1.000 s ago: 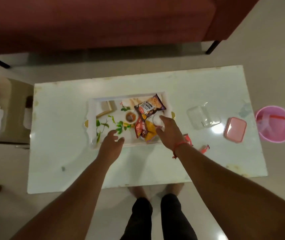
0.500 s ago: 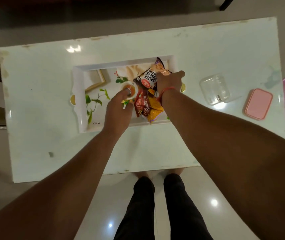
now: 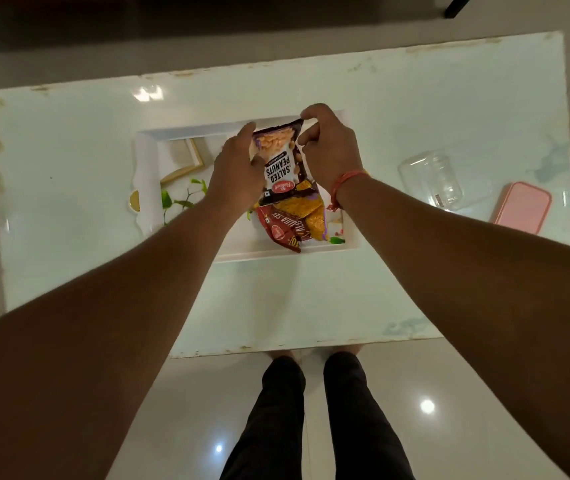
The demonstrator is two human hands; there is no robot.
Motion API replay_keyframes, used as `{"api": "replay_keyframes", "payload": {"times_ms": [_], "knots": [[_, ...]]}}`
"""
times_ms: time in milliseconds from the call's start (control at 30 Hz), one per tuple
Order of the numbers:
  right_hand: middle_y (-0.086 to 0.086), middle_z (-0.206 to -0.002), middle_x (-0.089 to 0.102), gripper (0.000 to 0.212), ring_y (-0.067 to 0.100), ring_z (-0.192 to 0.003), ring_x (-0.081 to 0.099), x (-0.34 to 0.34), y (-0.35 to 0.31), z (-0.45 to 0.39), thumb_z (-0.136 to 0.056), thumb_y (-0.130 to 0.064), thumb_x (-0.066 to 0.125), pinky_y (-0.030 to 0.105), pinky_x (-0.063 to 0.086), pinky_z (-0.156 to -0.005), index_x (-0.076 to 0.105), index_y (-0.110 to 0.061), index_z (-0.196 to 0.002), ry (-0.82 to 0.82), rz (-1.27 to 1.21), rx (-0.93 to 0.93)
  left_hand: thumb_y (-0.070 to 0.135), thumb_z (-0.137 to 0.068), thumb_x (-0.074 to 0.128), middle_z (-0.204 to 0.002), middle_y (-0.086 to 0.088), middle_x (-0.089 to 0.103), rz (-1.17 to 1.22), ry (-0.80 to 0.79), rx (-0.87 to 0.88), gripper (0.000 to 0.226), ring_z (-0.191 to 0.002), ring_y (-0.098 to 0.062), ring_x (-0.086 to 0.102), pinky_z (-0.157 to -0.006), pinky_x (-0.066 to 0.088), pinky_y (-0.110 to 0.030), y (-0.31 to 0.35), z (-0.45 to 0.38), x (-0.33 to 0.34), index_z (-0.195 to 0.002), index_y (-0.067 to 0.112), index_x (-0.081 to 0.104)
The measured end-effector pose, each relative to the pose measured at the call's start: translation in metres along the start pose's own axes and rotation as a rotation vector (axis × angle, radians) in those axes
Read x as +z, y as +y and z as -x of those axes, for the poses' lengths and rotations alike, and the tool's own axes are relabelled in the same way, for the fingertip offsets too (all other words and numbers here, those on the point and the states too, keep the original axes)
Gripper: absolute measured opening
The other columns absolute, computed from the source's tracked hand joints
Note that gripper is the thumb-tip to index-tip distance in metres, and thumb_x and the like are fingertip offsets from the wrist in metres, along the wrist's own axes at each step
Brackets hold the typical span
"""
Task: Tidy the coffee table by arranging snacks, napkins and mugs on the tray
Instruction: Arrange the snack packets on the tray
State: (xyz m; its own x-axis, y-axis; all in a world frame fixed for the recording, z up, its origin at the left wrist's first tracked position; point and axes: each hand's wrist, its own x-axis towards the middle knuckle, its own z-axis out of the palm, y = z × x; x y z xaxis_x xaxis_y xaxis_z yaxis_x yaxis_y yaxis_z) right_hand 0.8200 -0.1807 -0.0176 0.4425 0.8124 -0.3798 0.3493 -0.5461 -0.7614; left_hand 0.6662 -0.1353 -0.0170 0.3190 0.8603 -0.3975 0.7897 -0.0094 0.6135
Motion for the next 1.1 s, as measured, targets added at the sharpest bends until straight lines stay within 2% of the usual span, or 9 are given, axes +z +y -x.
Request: {"api": "replay_keyframes", "payload": {"times_ms": [133, 233, 333, 400, 500, 600, 667, 733, 1100], "knots": [[0.012, -0.103, 0.065, 0.026, 0.027, -0.091, 0.063, -0.002, 0.008, 0.006, -0.094, -0.006, 0.044, 0.036, 0.053, -0.080, 0.053, -0.009, -0.118, 0.090, 0.109, 0.095, 0.020, -0.100, 0.047, -0.138, -0.021, 0.052, -0.208, -0.128, 0.061, 0.053, -0.124, -0.039, 0.054, -0.100, 0.049, -0.047, -0.003, -0.013, 0.003, -0.152, 0.023, 0.035], [0.012, -0.107, 0.065, 0.033, 0.029, -0.094, 0.066, 0.003, 0.022, 0.020, -0.098, -0.033, 0.052, 0.040, 0.054, -0.085, 0.048, -0.010, -0.121, -0.103, 0.118, 0.216, 0.034, -0.096, 0.052, -0.132, -0.019, 0.058, -0.192, -0.181, 0.003, 0.058, -0.113, -0.041, 0.060, -0.094, 0.052, -0.049, -0.002, -0.014, 0.007, -0.151, 0.025, 0.035], [0.011, -0.103, 0.067, 0.033, 0.029, -0.092, 0.065, 0.010, 0.030, 0.028, -0.093, -0.031, 0.060, 0.042, 0.055, -0.084, 0.050, -0.015, -0.120, -0.196, 0.113, 0.205, 0.036, -0.094, 0.058, -0.137, -0.011, 0.058, -0.114, -0.148, -0.072, 0.059, -0.120, -0.034, 0.058, -0.099, 0.049, -0.041, 0.002, -0.015, 0.012, -0.148, 0.022, 0.039], [0.008, -0.096, 0.069, 0.025, 0.026, -0.088, 0.067, 0.010, 0.031, 0.026, -0.091, -0.021, 0.060, 0.036, 0.057, -0.078, 0.055, -0.018, -0.115, -0.142, 0.069, 0.180, 0.031, -0.094, 0.060, -0.134, -0.007, 0.061, -0.008, -0.114, -0.123, 0.054, -0.114, -0.031, 0.063, -0.095, 0.051, -0.037, 0.005, -0.013, 0.017, -0.144, 0.020, 0.044], [0.000, -0.091, 0.066, 0.020, 0.010, -0.073, 0.060, 0.003, 0.027, 0.022, -0.092, -0.011, 0.056, 0.004, 0.041, -0.053, 0.062, -0.018, -0.110, -0.026, -0.008, 0.146, 0.033, -0.093, 0.064, -0.108, -0.007, 0.068, 0.318, -0.083, -0.323, 0.048, -0.091, -0.031, 0.073, -0.082, 0.061, -0.047, 0.012, -0.012, 0.023, -0.135, 0.013, 0.052], [-0.001, -0.096, 0.069, 0.029, 0.013, -0.082, 0.065, -0.004, 0.025, 0.016, -0.090, -0.009, 0.052, 0.004, 0.045, -0.061, 0.062, -0.022, -0.114, 0.101, -0.122, 0.115, 0.048, -0.090, 0.061, -0.085, -0.006, 0.067, 0.275, -0.083, -0.325, 0.045, -0.084, -0.033, 0.070, -0.076, 0.059, -0.042, 0.018, -0.011, 0.032, -0.108, 0.007, 0.063], [-0.001, -0.096, 0.068, 0.035, 0.015, -0.086, 0.067, -0.010, 0.022, 0.011, -0.091, -0.011, 0.053, 0.016, 0.054, -0.071, 0.057, -0.022, -0.124, 0.165, -0.224, 0.131, 0.056, -0.091, 0.054, -0.091, -0.011, 0.065, -0.030, -0.051, -0.205, 0.051, -0.091, -0.032, 0.063, -0.074, 0.044, -0.034, 0.022, -0.008, 0.039, -0.097, 0.006, 0.063], [-0.007, -0.083, 0.062, 0.038, 0.004, -0.076, 0.063, -0.017, 0.020, 0.005, -0.094, -0.013, 0.054, 0.008, 0.049, -0.059, 0.051, -0.021, -0.132, 0.197, -0.295, 0.166, 0.058, -0.091, 0.054, -0.111, -0.017, 0.059, -0.181, -0.011, -0.148, 0.055, -0.109, -0.034, 0.056, -0.083, 0.043, -0.036, 0.025, -0.007, 0.044, -0.106, 0.006, 0.065], [0.002, -0.094, 0.062, 0.033, -0.001, -0.063, 0.052, -0.051, 0.023, -0.037, -0.088, 0.000, 0.050, 0.002, 0.034, -0.040, 0.056, -0.014, -0.116, 0.183, -0.004, 0.188, 0.036, -0.092, 0.066, -0.145, -0.016, 0.033, -0.277, -0.113, 0.107, 0.078, -0.131, -0.036, 0.045, -0.103, 0.044, -0.046, 0.037, -0.008, 0.053, -0.156, 0.025, 0.022]]}}
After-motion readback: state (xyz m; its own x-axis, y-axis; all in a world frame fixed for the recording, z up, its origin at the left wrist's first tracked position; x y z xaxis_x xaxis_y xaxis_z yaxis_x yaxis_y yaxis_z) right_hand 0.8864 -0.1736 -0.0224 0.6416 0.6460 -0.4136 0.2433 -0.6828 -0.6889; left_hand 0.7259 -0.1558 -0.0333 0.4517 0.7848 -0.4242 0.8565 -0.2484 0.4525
